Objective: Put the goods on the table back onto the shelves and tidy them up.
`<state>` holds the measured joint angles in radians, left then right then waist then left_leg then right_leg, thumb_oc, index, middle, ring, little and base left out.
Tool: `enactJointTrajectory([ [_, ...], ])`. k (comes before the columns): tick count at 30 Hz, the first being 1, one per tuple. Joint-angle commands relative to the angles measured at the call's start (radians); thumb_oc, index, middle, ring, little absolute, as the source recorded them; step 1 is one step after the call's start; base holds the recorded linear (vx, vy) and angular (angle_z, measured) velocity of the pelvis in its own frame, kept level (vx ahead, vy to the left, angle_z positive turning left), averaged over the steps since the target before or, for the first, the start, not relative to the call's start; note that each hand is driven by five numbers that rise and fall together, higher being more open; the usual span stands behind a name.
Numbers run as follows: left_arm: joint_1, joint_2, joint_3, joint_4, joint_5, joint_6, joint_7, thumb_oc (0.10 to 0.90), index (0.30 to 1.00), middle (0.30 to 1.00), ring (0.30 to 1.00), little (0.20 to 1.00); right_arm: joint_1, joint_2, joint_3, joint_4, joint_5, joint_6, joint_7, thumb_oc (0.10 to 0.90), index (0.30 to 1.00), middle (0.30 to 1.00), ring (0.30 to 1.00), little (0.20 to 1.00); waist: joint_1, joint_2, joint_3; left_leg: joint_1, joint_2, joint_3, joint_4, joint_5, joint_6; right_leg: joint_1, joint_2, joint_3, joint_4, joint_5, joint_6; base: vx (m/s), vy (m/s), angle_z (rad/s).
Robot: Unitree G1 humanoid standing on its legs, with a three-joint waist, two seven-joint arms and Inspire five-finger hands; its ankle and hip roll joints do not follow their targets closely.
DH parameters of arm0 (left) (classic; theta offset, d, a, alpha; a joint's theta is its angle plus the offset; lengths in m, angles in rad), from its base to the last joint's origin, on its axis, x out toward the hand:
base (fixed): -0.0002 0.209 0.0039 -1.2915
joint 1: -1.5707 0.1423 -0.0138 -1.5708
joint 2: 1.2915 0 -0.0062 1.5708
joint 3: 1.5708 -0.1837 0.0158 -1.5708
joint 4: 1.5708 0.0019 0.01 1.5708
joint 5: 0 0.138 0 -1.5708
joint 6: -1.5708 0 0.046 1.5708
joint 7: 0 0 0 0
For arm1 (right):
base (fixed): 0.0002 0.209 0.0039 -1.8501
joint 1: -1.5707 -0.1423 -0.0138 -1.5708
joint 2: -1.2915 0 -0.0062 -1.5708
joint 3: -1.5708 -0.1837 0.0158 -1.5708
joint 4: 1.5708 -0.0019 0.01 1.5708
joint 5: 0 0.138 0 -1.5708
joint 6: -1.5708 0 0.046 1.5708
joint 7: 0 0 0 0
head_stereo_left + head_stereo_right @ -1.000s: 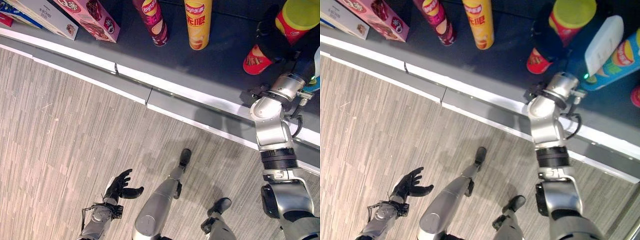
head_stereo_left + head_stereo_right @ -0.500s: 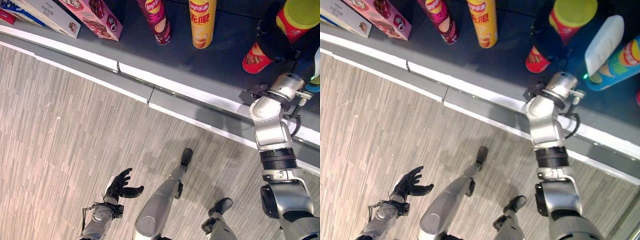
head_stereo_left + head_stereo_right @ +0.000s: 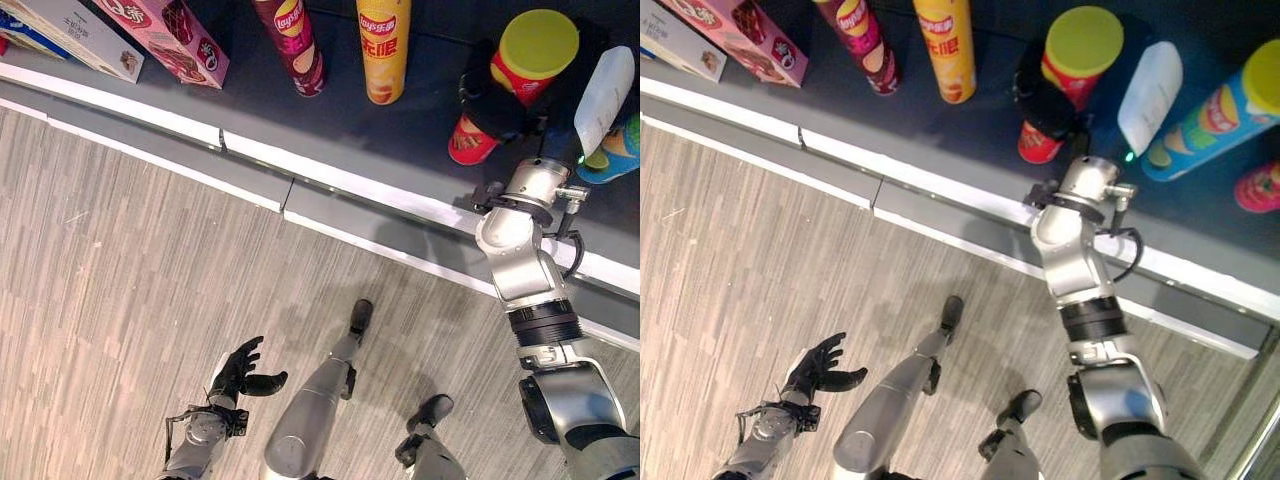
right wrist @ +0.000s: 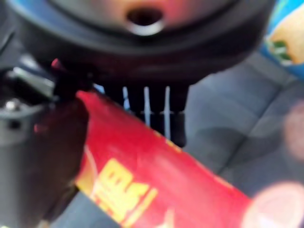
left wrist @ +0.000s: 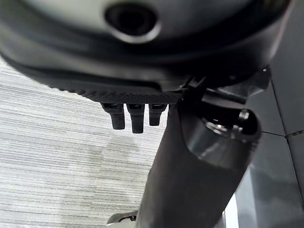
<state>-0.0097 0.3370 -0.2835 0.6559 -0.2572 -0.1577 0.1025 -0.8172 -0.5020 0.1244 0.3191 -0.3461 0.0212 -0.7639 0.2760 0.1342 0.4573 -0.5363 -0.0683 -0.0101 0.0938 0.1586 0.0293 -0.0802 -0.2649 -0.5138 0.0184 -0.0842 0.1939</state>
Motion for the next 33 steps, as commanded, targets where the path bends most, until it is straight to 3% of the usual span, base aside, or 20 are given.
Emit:
enactJointTrajectory([
  [1,0.067,0.042,-0.013,-0.009,-0.033,-0.031,0.04,0.8,0.9,0.9,0.9,0.9,-0.014,-0.073,0.013,-0.056,-0.047,-0.068,-0.028,0.8,0.9,0.9,0.9,0.9,0.022,-0.014,-0.056,0.031,0.079,-0.028,0.002,-0.105,-0.107,-0.053,-0.096,0.02,0.036,0.116,0.034,0.0,0.0,0.0],
  [7,0.068,0.049,-0.004,0.003,-0.027,-0.019,0.034,0.8,0.9,0.9,0.9,0.9,-0.021,-0.092,0.02,-0.113,-0.054,-0.08,-0.005,0.8,0.9,0.9,0.9,0.9,0.018,-0.031,-0.066,0.05,0.089,-0.022,0.008,-0.113,-0.109,-0.042,-0.09,0.027,0.037,0.112,0.032,0.0,-0.005,0.0],
  [12,0.06,0.051,0.001,0.013,-0.016,-0.005,0.02,0.8,0.9,0.9,0.9,0.9,0.012,-0.091,0.017,-0.211,-0.076,-0.093,0.031,0.8,0.9,0.9,0.9,0.9,0.005,-0.066,-0.092,0.08,0.111,-0.007,0.02,-0.126,-0.116,-0.016,-0.075,0.044,0.019,0.113,0.028,-0.04,-0.027,-0.05],
  [13,0.058,0.049,0.006,0.029,-0.011,0.009,0.013,0.8,0.9,0.9,0.9,0.9,0.052,-0.065,0.018,-0.262,-0.059,-0.114,0.067,0.8,0.9,0.9,0.9,0.9,-0.004,-0.087,-0.11,0.098,0.121,0.006,0.021,-0.107,-0.112,-0.004,-0.069,0.036,0.006,0.134,0.019,-0.02,-0.052,-0.11],
  [14,0.059,0.049,0.007,0.03,-0.011,0.009,0.013,0.8,0.9,0.9,0.9,0.9,0.054,-0.064,0.018,-0.264,-0.059,-0.113,0.069,0.8,0.9,0.9,0.9,0.9,-0.005,-0.09,-0.115,0.11,0.125,0.001,0.016,-0.127,-0.12,0.006,-0.063,0.048,0.003,0.118,0.026,-0.09,-0.004,-0.19],
  [15,0.059,0.047,0.008,0.04,-0.008,0.013,0.009,0.8,0.9,0.9,0.9,0.9,0.071,-0.055,0.017,-0.278,-0.051,-0.12,0.084,0.8,0.9,0.9,0.9,0.9,-0.007,-0.095,-0.118,0.112,0.125,0.008,0.015,-0.106,-0.113,0.005,-0.066,0.038,-0.002,0.138,0.019,0.01,-0.016,-0.22],
  [17,0.06,0.038,0.031,0.074,0.008,0.029,0.001,0.8,0.9,0.9,0.9,0.9,0.167,0.0,0.019,-0.345,0.061,-0.17,0.178,0.8,0.9,0.9,0.9,0.9,-0.032,-0.128,-0.155,0.171,0.145,0.03,-0.027,-0.093,-0.118,0.039,-0.051,0.05,-0.036,0.154,0.022,-0.04,-0.019,-0.2],
  [20,0.067,0.034,0.053,0.097,0.017,0.039,-0.005,0.8,0.9,0.9,0.9,0.9,0.235,0.036,0.026,-0.39,0.167,-0.2,0.261,0.8,0.9,0.9,0.9,0.9,-0.048,-0.146,-0.178,0.213,0.157,0.048,-0.064,-0.081,-0.121,0.059,-0.043,0.058,-0.055,0.162,0.023,0.03,-0.024,-0.26],
  [21,0.088,0.03,0.11,0.133,0.041,0.056,-0.032,0.8,0.9,0.9,0.9,0.9,0.374,0.037,0.039,-0.447,0.368,-0.248,0.437,0.8,0.9,0.9,0.9,0.9,-0.093,-0.18,-0.232,0.298,0.176,0.088,-0.129,-0.062,-0.127,0.093,-0.03,0.081,-0.081,0.175,0.026,0.06,-0.026,-0.33],
  [22,0.089,0.03,0.109,0.133,0.042,0.056,-0.032,0.8,0.9,0.9,0.9,0.9,0.375,0.037,0.039,-0.448,0.369,-0.248,0.438,0.8,0.9,0.9,0.9,0.9,-0.092,-0.18,-0.232,0.3,0.176,0.088,-0.131,-0.061,-0.127,0.095,-0.03,0.081,-0.082,0.175,0.026,0.07,-0.008,-0.42],
  [23,0.088,0.027,0.128,0.152,0.057,0.059,-0.05,0.8,0.9,0.9,0.9,0.9,0.445,0.031,0.027,-0.47,0.495,-0.264,0.529,0.8,0.9,0.9,0.9,0.9,-0.115,-0.19,-0.26,0.331,0.177,0.103,-0.16,-0.052,-0.13,0.11,-0.027,0.087,-0.094,0.179,0.028,0.04,0.025,-0.34],
  [26,0.086,0.014,0.163,0.196,0.082,0.059,-0.078,0.8,0.9,0.9,0.9,0.9,0.601,0.011,-0.013,-0.521,0.654,-0.282,0.674,0.8,0.9,0.9,0.9,0.9,-0.17,-0.2,-0.307,0.395,0.18,0.134,-0.174,-0.07,-0.132,0.135,-0.029,0.106,-0.094,0.189,0.034,0.07,0.074,-0.24],
  [33,0.073,-0.009,0.189,0.272,0.117,0.045,-0.098,0.8,0.9,0.9,0.9,0.9,0.802,0.025,-0.136,-0.563,0.657,-0.277,0.742,0.8,0.9,0.9,0.9,0.9,-0.276,-0.195,-0.341,0.472,0.169,0.245,-0.181,-0.105,-0.106,0.086,-0.054,0.211,-0.087,0.262,0.058,-0.03,0.102,-0.42],
])
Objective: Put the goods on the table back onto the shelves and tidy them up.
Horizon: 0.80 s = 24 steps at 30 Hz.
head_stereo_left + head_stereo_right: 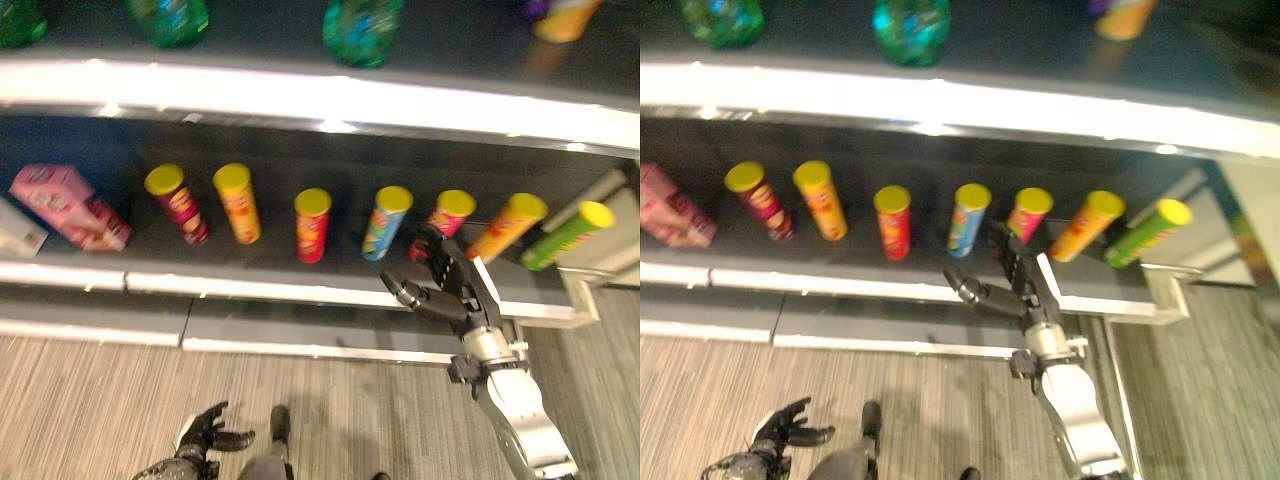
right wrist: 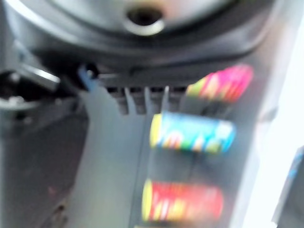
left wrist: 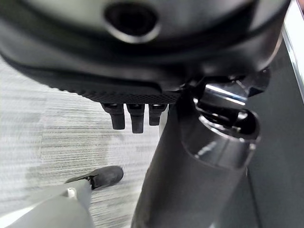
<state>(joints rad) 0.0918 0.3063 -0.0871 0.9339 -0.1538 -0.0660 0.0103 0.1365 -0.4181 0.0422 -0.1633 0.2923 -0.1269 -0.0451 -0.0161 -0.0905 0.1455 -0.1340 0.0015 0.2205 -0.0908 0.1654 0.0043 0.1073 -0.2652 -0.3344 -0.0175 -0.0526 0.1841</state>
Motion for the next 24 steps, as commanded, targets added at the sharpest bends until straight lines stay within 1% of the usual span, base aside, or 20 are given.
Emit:
enactJointTrajectory([
  [1,-0.031,0.029,-0.005,-0.008,0.011,-0.048,-0.009,0.8,0.9,0.9,0.9,0.9,-0.157,-0.07,-0.067,-0.082,0.012,-0.135,0.02,0.8,0.9,0.9,0.9,0.9,0.008,0.033,-0.015,0.081,0.108,0.048,0.004,-0.112,-0.078,-0.131,-0.063,0.029,-0.024,0.259,0.075,-0.16,0.017,-0.85],
  [2,-0.031,0.035,-0.005,-0.019,0.006,-0.049,-0.011,0.8,0.9,0.9,0.9,0.9,-0.161,-0.069,-0.068,-0.081,0.008,-0.137,0.012,0.8,0.9,0.9,0.9,0.9,0.009,0.039,-0.004,0.094,0.125,0.079,0.004,-0.114,-0.079,-0.15,-0.072,0.005,0.006,0.262,0.074,-0.18,-0.024,-1.55],
  [3,-0.025,0.042,0.0,-0.033,0.006,-0.049,-0.011,0.8,0.9,0.9,0.9,0.9,-0.184,-0.076,-0.072,-0.074,0.011,-0.14,0.003,0.8,0.9,0.9,0.9,0.9,0.019,0.05,0.003,0.104,0.15,0.127,0.004,-0.115,-0.082,-0.145,-0.096,-0.067,0.028,0.25,0.07,-0.12,-0.063,-1.87],
  [4,-0.009,0.056,0.004,-0.052,0.005,-0.047,-0.017,0.8,0.9,0.9,0.9,0.9,-0.199,-0.1,-0.107,-0.073,-0.013,-0.136,-0.012,0.8,0.9,0.9,0.9,0.9,0.025,0.063,-0.001,0.121,0.184,0.173,0.004,-0.123,-0.096,-0.126,-0.139,-0.155,0.083,0.229,0.063,-0.09,-0.135,-1.69],
  [5,-0.01,0.061,0.006,-0.056,0.003,-0.047,-0.016,0.8,0.9,0.9,0.9,0.9,-0.198,-0.119,-0.137,-0.071,-0.023,-0.133,-0.021,0.8,0.9,0.9,0.9,0.9,0.022,0.059,-0.002,0.125,0.196,0.19,0.005,-0.115,-0.103,-0.124,-0.156,-0.159,0.108,0.239,0.064,-0.04,-0.185,-1.46],
  [8,-0.011,0.067,0.019,-0.075,-0.015,-0.054,-0.01,0.8,0.9,0.9,0.9,0.9,-0.207,-0.169,-0.212,-0.067,-0.048,-0.128,-0.056,0.8,0.9,0.9,0.9,0.9,0.022,0.045,-0.011,0.122,0.239,0.209,0.013,-0.088,-0.132,-0.106,-0.166,-0.105,0.08,0.267,0.076,-0.07,-0.339,-1.02],
  [9,-0.007,0.07,0.027,-0.082,-0.031,-0.057,-0.009,0.8,0.9,0.9,0.9,0.9,-0.204,-0.19,-0.259,-0.083,-0.048,-0.128,-0.074,0.8,0.9,0.9,0.9,0.9,0.022,0.037,-0.02,0.13,0.277,0.227,0.018,-0.067,-0.16,-0.093,-0.135,-0.072,0.034,0.237,0.077,-0.03,-0.479,-0.5],
  [11,0.005,0.068,0.038,-0.085,-0.043,-0.058,-0.006,0.8,0.9,0.9,0.9,0.9,-0.223,-0.218,-0.286,-0.069,-0.043,-0.136,-0.092,0.8,0.9,0.9,0.9,0.9,0.026,0.035,-0.029,0.138,0.339,0.235,0.02,-0.019,-0.197,-0.08,-0.073,-0.054,0.0,0.167,0.07,0.0,-0.683,-0.73],
  [12,0.027,0.047,0.04,-0.101,-0.073,-0.049,-0.011,0.8,0.9,0.9,0.9,0.9,-0.254,-0.296,-0.306,-0.064,-0.026,-0.156,-0.118,0.8,0.9,0.9,0.9,0.9,0.01,0.05,-0.038,0.159,0.44,0.239,0.02,0.053,-0.228,-0.047,0.066,-0.034,-0.041,0.085,0.013,0.0,-0.685,-0.68],
  [13,0.027,0.044,0.041,-0.101,-0.073,-0.05,-0.01,0.8,0.9,0.9,0.9,0.9,-0.258,-0.3,-0.302,-0.061,-0.025,-0.158,-0.118,0.8,0.9,0.9,0.9,0.9,0.01,0.056,-0.035,0.163,0.446,0.24,0.019,0.054,-0.231,-0.042,0.073,-0.033,-0.044,0.085,0.01,0.01,-0.584,-0.43],
  [14,0.026,0.039,0.04,-0.098,-0.08,-0.052,-0.004,0.8,0.9,0.9,0.9,0.9,-0.273,-0.315,-0.297,-0.053,-0.02,-0.164,-0.127,0.8,0.9,0.9,0.9,0.9,0.017,0.055,-0.032,0.159,0.448,0.217,0.029,0.091,-0.233,-0.036,0.092,-0.025,-0.06,0.081,0.004,-0.09,-0.167,-0.25],
  [15,0.021,0.034,0.043,-0.098,-0.091,-0.055,0.002,0.8,0.9,0.9,0.9,0.9,-0.304,-0.33,-0.278,-0.04,-0.017,-0.173,-0.14,0.8,0.9,0.9,0.9,0.9,0.029,0.054,-0.018,0.116,0.45,0.175,0.074,0.129,-0.217,-0.046,0.11,-0.025,-0.068,0.09,-0.014,-0.13,-0.384,-0.46],
  [16,0.016,0.038,0.049,-0.123,-0.124,-0.063,0.006,0.8,0.9,0.9,0.9,0.9,-0.341,-0.349,-0.26,-0.036,-0.011,-0.172,-0.148,0.8,0.9,0.9,0.9,0.9,0.051,0.023,-0.001,0.077,0.374,0.07,0.146,0.063,-0.181,-0.059,0.122,-0.005,-0.07,0.093,-0.033,-0.14,-0.311,-0.54],
  [17,0.016,0.038,0.05,-0.124,-0.125,-0.063,0.006,0.8,0.9,0.9,0.9,0.9,-0.344,-0.349,-0.259,-0.035,-0.011,-0.172,-0.148,0.8,0.9,0.9,0.9,0.9,0.048,0.022,0.0,0.071,0.372,0.066,0.155,0.058,-0.179,-0.059,0.12,-0.007,-0.07,0.092,-0.032,-0.06,-0.341,-0.45],
  [19,0.022,0.035,0.043,-0.141,-0.126,-0.066,0.0,0.8,0.9,0.9,0.9,0.9,-0.382,-0.37,-0.257,-0.025,-0.015,-0.177,-0.157,0.8,0.9,0.9,0.9,0.9,0.058,-0.006,0.004,0.048,0.27,0.042,0.216,-0.091,-0.131,-0.06,0.116,0.005,-0.07,0.093,-0.041,0.01,-0.168,-0.5],
  [20,0.022,0.03,0.037,-0.14,-0.124,-0.065,-0.005,0.8,0.9,0.9,0.9,0.9,-0.399,-0.382,-0.257,-0.014,-0.022,-0.179,-0.164,0.8,0.9,0.9,0.9,0.9,0.062,-0.01,0.003,0.038,0.231,0.046,0.238,-0.128,-0.116,-0.057,0.117,0.011,-0.07,0.093,-0.042,0.06,-0.069,-0.41],
  [21,0.023,0.026,0.027,-0.136,-0.112,-0.064,-0.008,0.8,0.9,0.9,0.9,0.9,-0.41,-0.387,-0.258,-0.004,-0.027,-0.177,-0.171,0.8,0.9,0.9,0.9,0.9,0.066,-0.009,0.001,0.031,0.185,0.043,0.243,-0.155,-0.1,-0.056,0.12,0.017,-0.07,0.093,-0.043,0.08,-0.025,-0.04],
  [22,0.017,0.02,0.004,-0.13,-0.098,-0.065,-0.012,0.8,0.9,0.9,0.9,0.9,-0.415,-0.405,-0.266,0.017,-0.041,-0.179,-0.187,0.8,0.9,0.9,0.9,0.9,0.075,-0.005,-0.003,-0.012,0.087,0.002,0.227,-0.161,-0.082,-0.058,0.125,0.021,-0.07,0.1,-0.045,0.09,0.041,0.06],
  [23,0.015,0.017,-0.004,-0.125,-0.094,-0.065,-0.011,0.8,0.9,0.9,0.9,0.9,-0.412,-0.418,-0.273,0.033,-0.051,-0.178,-0.199,0.8,0.9,0.9,0.9,0.9,0.086,0.011,0.003,-0.018,0.035,-0.048,0.18,-0.161,-0.079,-0.062,0.142,0.038,-0.07,0.104,-0.039,0.05,0.045,0.11],
  [24,0.014,0.016,-0.004,-0.124,-0.094,-0.065,-0.011,0.8,0.9,0.9,0.9,0.9,-0.413,-0.418,-0.272,0.034,-0.051,-0.179,-0.199,0.8,0.9,0.9,0.9,0.9,0.086,0.01,0.002,-0.018,0.034,-0.047,0.175,-0.155,-0.078,-0.065,0.141,0.038,-0.07,0.107,-0.039,0.07,0.057,-0.09],
])
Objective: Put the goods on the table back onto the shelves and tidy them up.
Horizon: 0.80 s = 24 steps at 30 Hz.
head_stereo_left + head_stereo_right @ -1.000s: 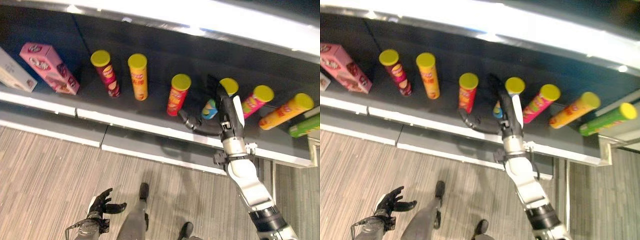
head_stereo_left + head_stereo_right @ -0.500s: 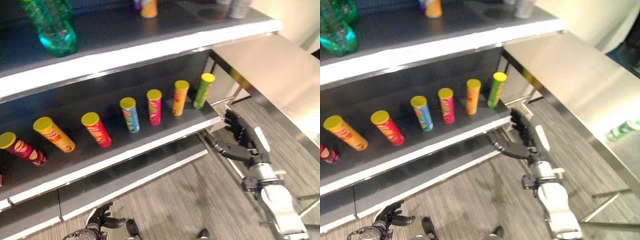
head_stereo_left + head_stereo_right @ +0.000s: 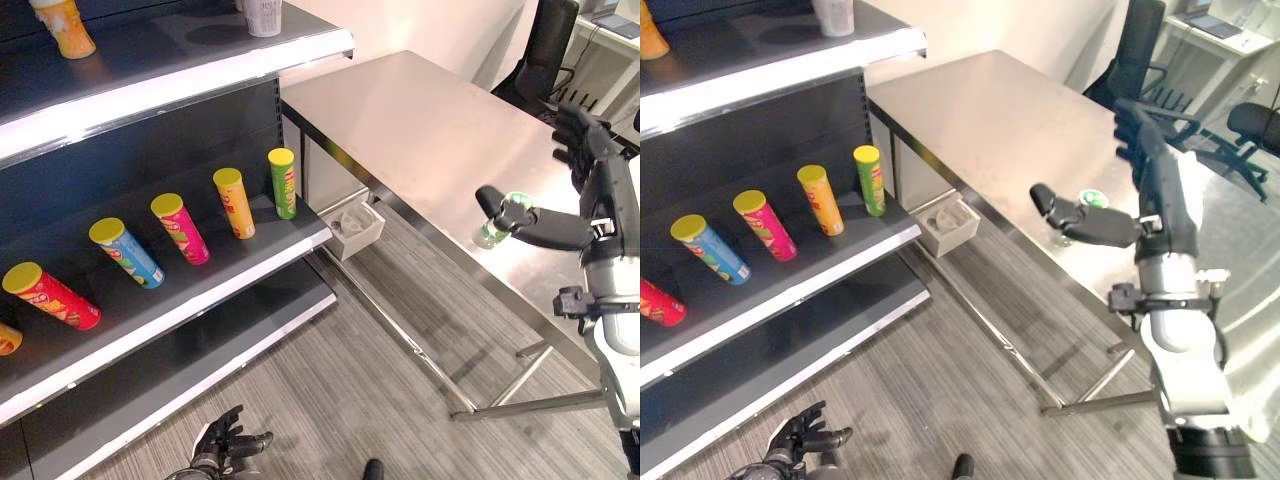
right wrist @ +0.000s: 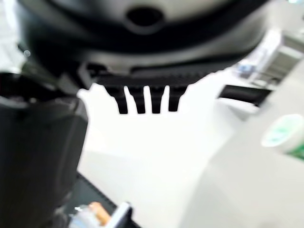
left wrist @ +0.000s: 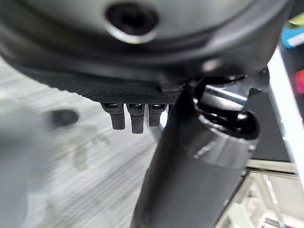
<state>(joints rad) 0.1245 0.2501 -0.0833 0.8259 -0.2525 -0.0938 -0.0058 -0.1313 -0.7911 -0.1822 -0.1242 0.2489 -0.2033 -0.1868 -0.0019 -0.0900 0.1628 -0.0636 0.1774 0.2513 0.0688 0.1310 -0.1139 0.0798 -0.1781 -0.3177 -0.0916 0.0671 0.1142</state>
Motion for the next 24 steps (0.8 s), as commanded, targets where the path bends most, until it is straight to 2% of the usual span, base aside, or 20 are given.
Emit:
enactJointTrajectory([
  [1,-0.019,0.067,-0.009,-0.009,0.008,-0.037,0.004,0.8,0.9,0.9,0.9,0.9,-0.141,-0.048,-0.058,0.002,-0.019,-0.097,-0.066,0.8,0.9,0.9,0.9,0.9,0.073,0.014,-0.012,-0.092,-0.158,-0.112,0.009,-0.119,0.045,-0.03,0.063,0.037,0.005,-0.019,0.031,0.05,0.046,-0.21],
  [3,-0.021,0.069,-0.016,0.001,0.017,-0.036,0.002,0.8,0.9,0.9,0.9,0.9,-0.127,-0.048,-0.07,0.007,-0.022,-0.092,-0.065,0.8,0.9,0.9,0.9,0.9,0.068,0.017,-0.018,-0.085,-0.165,-0.129,-0.014,-0.105,0.049,-0.03,0.066,0.039,0.007,-0.02,0.029,0.13,0.093,-0.14],
  [4,-0.02,0.08,-0.016,0.033,0.06,-0.036,-0.006,0.8,0.9,0.9,0.9,0.9,-0.082,-0.056,-0.121,0.025,-0.072,-0.079,-0.076,0.8,0.9,0.9,0.9,0.9,0.05,0.021,-0.046,-0.026,-0.168,-0.116,-0.084,-0.091,0.069,-0.02,0.068,0.044,0.03,-0.041,0.027,0.25,0.21,0.07],
  [7,-0.012,0.087,-0.005,0.041,0.06,-0.032,-0.009,0.8,0.9,0.9,0.9,0.9,-0.071,-0.055,-0.13,0.05,-0.102,-0.071,-0.084,0.8,0.9,0.9,0.9,0.9,0.054,0.029,-0.035,0.035,-0.164,-0.081,-0.136,-0.088,0.088,-0.06,0.043,0.045,0.178,-0.073,0.04,0.11,0.149,-0.33],
  [8,-0.022,0.095,-0.002,0.046,0.06,-0.032,-0.007,0.8,0.9,0.9,0.9,0.9,-0.062,-0.041,-0.142,0.049,-0.109,-0.063,-0.082,0.8,0.9,0.9,0.9,0.9,0.041,0.039,-0.005,0.05,-0.154,-0.079,-0.128,-0.09,0.1,-0.119,0.026,0.065,0.317,-0.057,0.066,0.02,0.096,-0.78],
  [10,-0.025,0.104,0.0,0.044,0.065,-0.032,-0.007,0.8,0.9,0.9,0.9,0.9,-0.05,-0.03,-0.162,0.05,-0.123,-0.059,-0.09,0.8,0.9,0.9,0.9,0.9,0.039,0.042,0.004,0.061,-0.146,-0.077,-0.132,-0.094,0.104,-0.151,-0.01,0.076,0.379,-0.057,0.075,0.02,-0.007,-0.48],
  [11,-0.024,0.107,0.003,0.042,0.071,-0.033,-0.006,0.8,0.9,0.9,0.9,0.9,-0.047,-0.025,-0.17,0.047,-0.133,-0.061,-0.094,0.8,0.9,0.9,0.9,0.9,0.043,0.045,-0.001,0.067,-0.138,-0.074,-0.14,-0.101,0.1,-0.149,-0.05,0.06,0.349,-0.048,0.073,0.04,-0.059,-0.18],
  [12,-0.023,0.107,0.003,0.042,0.071,-0.033,-0.006,0.8,0.9,0.9,0.9,0.9,-0.046,-0.025,-0.171,0.047,-0.133,-0.061,-0.094,0.8,0.9,0.9,0.9,0.9,0.042,0.045,-0.001,0.068,-0.137,-0.074,-0.14,-0.101,0.1,-0.148,-0.05,0.06,0.347,-0.048,0.073,0.07,-0.143,-0.11],
  [13,-0.026,0.111,-0.001,0.035,0.07,-0.035,-0.005,0.8,0.9,0.9,0.9,0.9,-0.042,-0.032,-0.186,0.051,-0.136,-0.058,-0.1,0.8,0.9,0.9,0.9,0.9,0.046,0.05,-0.012,0.066,-0.125,-0.076,-0.145,-0.111,0.089,-0.139,-0.105,0.026,0.264,-0.01,0.075,0.07,-0.146,-0.08],
  [14,-0.028,0.111,-0.001,0.03,0.065,-0.036,-0.005,0.8,0.9,0.9,0.9,0.9,-0.039,-0.038,-0.192,0.053,-0.14,-0.054,-0.106,0.8,0.9,0.9,0.9,0.9,0.043,0.046,-0.015,0.066,-0.128,-0.079,-0.144,-0.117,0.084,-0.136,-0.116,0.027,0.203,0.018,0.082,0.21,-0.279,-0.07],
  [15,-0.019,0.112,0.007,0.027,0.074,-0.038,-0.01,0.8,0.9,0.9,0.9,0.9,-0.003,-0.048,-0.23,0.064,-0.154,-0.044,-0.115,0.8,0.9,0.9,0.9,0.9,0.031,0.02,-0.026,0.077,-0.136,-0.088,-0.137,-0.135,0.073,-0.128,-0.104,0.083,0.064,0.051,0.105,0.18,-0.181,0.01],
  [17,-0.014,0.111,0.006,0.03,0.082,-0.036,-0.014,0.8,0.9,0.9,0.9,0.9,0.021,-0.042,-0.243,0.058,-0.155,-0.038,-0.109,0.8,0.9,0.9,0.9,0.9,0.035,0.011,-0.036,0.085,-0.136,-0.083,-0.137,-0.138,0.069,-0.109,-0.099,0.085,0.038,0.067,0.11,0.18,-0.157,0.16],
  [18,-0.003,0.107,0.007,0.026,0.082,-0.038,-0.02,0.8,0.9,0.9,0.9,0.9,0.053,-0.048,-0.272,0.056,-0.16,-0.032,-0.104,0.8,0.9,0.9,0.9,0.9,0.027,0.006,-0.047,0.092,-0.12,-0.085,-0.136,-0.135,0.056,-0.098,-0.08,0.09,0.02,0.082,0.107,0.18,-0.183,0.13],
  [21,0.007,0.102,-0.005,0.019,0.089,-0.036,-0.031,0.8,0.9,0.9,0.9,0.9,0.073,-0.071,-0.287,0.066,-0.166,-0.03,-0.097,0.8,0.9,0.9,0.9,0.9,0.019,0.012,-0.053,0.098,-0.089,-0.091,-0.141,-0.127,0.036,-0.08,-0.053,0.078,0.007,0.069,0.097,0.11,-0.183,0.01],
  [24,0.022,0.092,-0.011,0.009,0.087,-0.031,-0.038,0.8,0.9,0.9,0.9,0.9,0.097,-0.096,-0.298,0.095,-0.188,-0.023,-0.104,0.8,0.9,0.9,0.9,0.9,0.011,0.032,-0.055,0.107,-0.037,-0.093,-0.152,-0.113,0.002,-0.068,-0.009,0.054,0.004,0.028,0.079,0.12,-0.202,0.08],
])
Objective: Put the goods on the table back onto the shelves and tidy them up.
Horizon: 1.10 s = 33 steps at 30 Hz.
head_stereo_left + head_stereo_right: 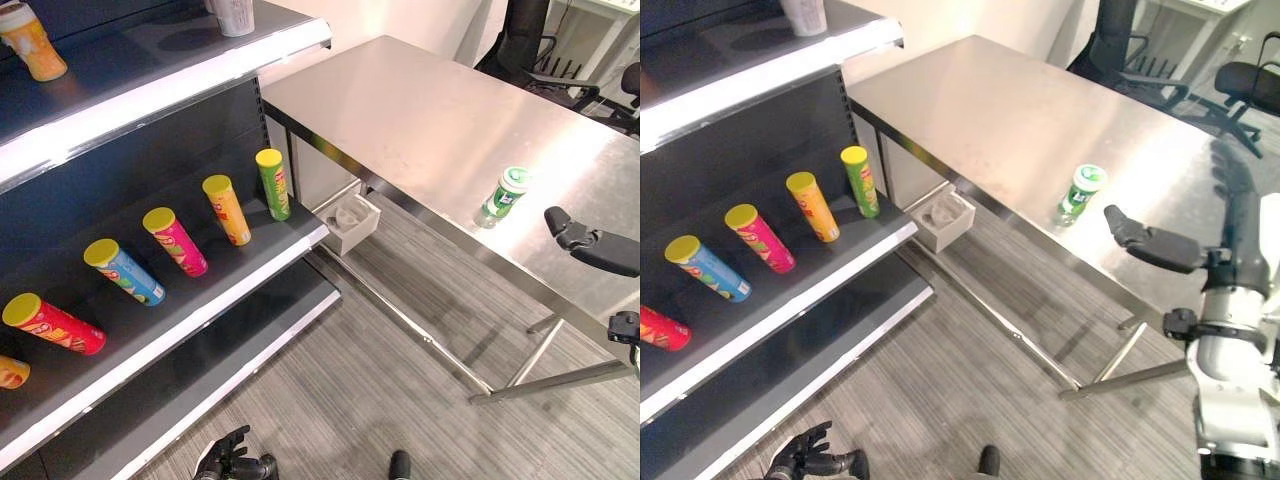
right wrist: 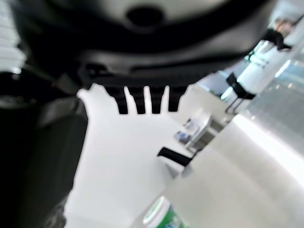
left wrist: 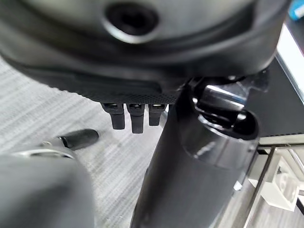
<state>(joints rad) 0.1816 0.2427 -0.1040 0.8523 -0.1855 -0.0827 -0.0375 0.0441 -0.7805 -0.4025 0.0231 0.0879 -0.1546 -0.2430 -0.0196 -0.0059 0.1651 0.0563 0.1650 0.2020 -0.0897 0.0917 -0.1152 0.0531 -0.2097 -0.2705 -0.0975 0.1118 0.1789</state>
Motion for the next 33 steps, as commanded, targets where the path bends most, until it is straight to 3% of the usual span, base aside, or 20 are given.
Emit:
enactJointTrajectory([
  [1,-0.031,0.098,0.009,-0.024,0.016,-0.041,-0.006,0.8,0.9,0.9,0.9,0.9,-0.071,-0.113,-0.078,-0.029,-0.031,-0.067,-0.053,0.8,0.9,0.9,0.9,0.9,0.03,-0.048,-0.055,-0.012,-0.011,-0.042,0.005,-0.069,-0.006,-0.039,0.034,-0.001,0.01,-0.027,0.01,0.07,-0.131,0.11],
  [9,-0.009,0.095,-0.002,-0.042,0.018,-0.038,-0.017,0.8,0.9,0.9,0.9,0.9,-0.071,-0.118,-0.051,0.05,-0.046,-0.045,-0.064,0.8,0.9,0.9,0.9,0.9,0.028,-0.026,-0.038,-0.02,0.012,-0.037,0.002,-0.059,-0.024,-0.046,0.054,-0.017,0.01,-0.042,0.001,0.06,-0.051,0.12],
  [15,0.011,0.113,0.008,-0.065,-0.008,-0.035,-0.01,0.8,0.9,0.9,0.9,0.9,-0.152,-0.132,0.005,0.077,-0.057,-0.046,-0.091,0.8,0.9,0.9,0.9,0.9,0.038,-0.02,-0.017,0.001,0.032,-0.033,0.022,-0.064,-0.025,-0.056,0.087,0.031,0.01,-0.055,-0.026,0.07,-0.125,-0.15],
  [17,0.021,0.12,0.022,-0.077,-0.023,-0.028,-0.009,0.8,0.9,0.9,0.9,0.9,-0.158,-0.136,0.012,0.082,-0.05,-0.048,-0.087,0.8,0.9,0.9,0.9,0.9,0.041,-0.022,-0.017,0.005,0.066,-0.041,0.077,-0.068,-0.035,-0.036,0.122,0.04,0.01,-0.08,-0.05,0.12,-0.29,-0.09],
  [18,0.017,0.127,0.023,-0.084,-0.029,-0.024,-0.012,0.8,0.9,0.9,0.9,0.9,-0.154,-0.139,0.012,0.079,-0.047,-0.052,-0.085,0.8,0.9,0.9,0.9,0.9,0.045,-0.029,-0.01,-0.016,0.092,-0.049,0.151,-0.022,-0.041,-0.019,0.141,0.04,0.01,-0.093,-0.066,0.05,-0.35,-0.11],
  [19,0.007,0.133,0.017,-0.111,-0.03,-0.02,-0.018,0.8,0.9,0.9,0.9,0.9,-0.148,-0.145,0.011,0.065,-0.048,-0.049,-0.078,0.8,0.9,0.9,0.9,0.9,0.049,-0.041,0.011,-0.069,0.101,-0.066,0.267,-0.001,-0.024,0.001,0.154,0.027,0.01,-0.107,-0.088,0.02,-0.354,-0.09],
  [20,-0.013,0.132,0.007,-0.111,-0.02,-0.019,-0.014,0.8,0.9,0.9,0.9,0.9,-0.159,-0.146,0.016,0.06,-0.051,-0.044,-0.083,0.8,0.9,0.9,0.9,0.9,0.057,-0.059,0.031,-0.133,0.035,-0.098,0.339,-0.06,0.005,0.014,0.148,0.019,0.01,-0.11,-0.092,0.04,-0.215,0.11],
  [21,-0.043,0.123,-0.014,-0.111,-0.013,-0.023,-0.01,0.8,0.9,0.9,0.9,0.9,-0.158,-0.142,0.002,0.056,-0.044,-0.037,-0.09,0.8,0.9,0.9,0.9,0.9,0.062,-0.072,0.024,-0.203,-0.094,-0.093,0.265,-0.112,0.04,0.025,0.139,0.009,0.01,-0.107,-0.076,0.1,-0.003,0.5],
  [22,-0.054,0.125,-0.03,-0.11,-0.008,-0.026,-0.01,0.8,0.9,0.9,0.9,0.9,-0.168,-0.149,0.0,0.062,-0.046,-0.04,-0.104,0.8,0.9,0.9,0.9,0.9,0.072,-0.062,0.008,-0.211,-0.129,-0.06,0.184,-0.079,0.046,0.028,0.148,0.014,0.015,-0.118,-0.071,0.17,0.161,0.52],
  [23,-0.05,0.122,-0.037,-0.104,0.001,-0.026,-0.007,0.8,0.9,0.9,0.9,0.9,-0.18,-0.151,0.011,0.074,-0.057,-0.037,-0.114,0.8,0.9,0.9,0.9,0.9,0.086,-0.054,-0.004,-0.192,-0.149,-0.072,0.13,-0.057,0.054,0.031,0.145,0.014,0.069,-0.146,-0.062,0.14,0.196,-0.1],
  [24,-0.051,0.121,-0.038,-0.102,0.0,-0.024,-0.01,0.8,0.9,0.9,0.9,0.9,-0.176,-0.145,0.01,0.069,-0.065,-0.034,-0.108,0.8,0.9,0.9,0.9,0.9,0.084,-0.048,-0.01,-0.163,-0.151,-0.073,0.099,-0.057,0.062,0.013,0.134,-0.001,0.137,-0.162,-0.06,0.17,0.238,-0.82],
  [25,-0.053,0.124,-0.028,-0.087,-0.005,-0.024,-0.004,0.8,0.9,0.9,0.9,0.9,-0.187,-0.136,0.019,0.065,-0.082,-0.029,-0.099,0.8,0.9,0.9,0.9,0.9,0.076,-0.032,-0.01,-0.1,-0.155,-0.073,0.05,-0.06,0.085,-0.05,0.1,-0.013,0.29,-0.152,-0.036,0.11,0.151,-0.66],
  [26,-0.053,0.123,-0.027,-0.086,-0.005,-0.024,-0.004,0.8,0.9,0.9,0.9,0.9,-0.189,-0.136,0.02,0.065,-0.083,-0.028,-0.099,0.8,0.9,0.9,0.9,0.9,0.077,-0.033,-0.009,-0.096,-0.157,-0.071,0.044,-0.057,0.087,-0.057,0.095,-0.009,0.305,-0.159,-0.034,0.13,0.207,-0.49],
  [27,-0.051,0.131,-0.015,-0.066,0.003,-0.025,0.002,0.8,0.9,0.9,0.9,0.9,-0.206,-0.123,0.037,0.062,-0.086,-0.026,-0.087,0.8,0.9,0.9,0.9,0.9,0.06,-0.025,0.003,-0.042,-0.155,-0.065,0.011,-0.06,0.107,-0.132,0.037,0.018,0.47,-0.1,0.011,0.07,0.096,-0.43],
  [30,-0.053,0.133,-0.007,-0.059,0.004,-0.03,0.003,0.8,0.9,0.9,0.9,0.9,-0.206,-0.121,0.038,0.049,-0.076,-0.032,-0.075,0.8,0.9,0.9,0.9,0.9,0.064,-0.017,-0.006,-0.025,-0.138,-0.07,0.003,-0.08,0.098,-0.157,-0.031,0.024,0.371,-0.087,0.0,0.1,-0.046,-0.19],
  [32,-0.057,0.144,-0.011,-0.045,0.017,-0.03,0.007,0.8,0.9,0.9,0.9,0.9,-0.191,-0.139,0.039,0.068,-0.078,-0.031,-0.078,0.8,0.9,0.9,0.9,0.9,0.053,-0.034,-0.009,-0.014,-0.147,-0.087,0.006,-0.1,0.087,-0.124,-0.014,0.097,0.182,-0.076,-0.004,0.13,-0.13,0.13],
  [33,-0.045,0.144,0.009,-0.053,0.017,-0.032,0.001,0.8,0.9,0.9,0.9,0.9,-0.183,-0.138,0.037,0.046,-0.078,-0.028,-0.053,0.8,0.9,0.9,0.9,0.9,0.058,-0.044,-0.016,-0.009,-0.152,-0.089,0.009,-0.103,0.085,-0.097,-0.01,0.125,0.121,-0.064,0.015,0.21,-0.127,0.43],
])
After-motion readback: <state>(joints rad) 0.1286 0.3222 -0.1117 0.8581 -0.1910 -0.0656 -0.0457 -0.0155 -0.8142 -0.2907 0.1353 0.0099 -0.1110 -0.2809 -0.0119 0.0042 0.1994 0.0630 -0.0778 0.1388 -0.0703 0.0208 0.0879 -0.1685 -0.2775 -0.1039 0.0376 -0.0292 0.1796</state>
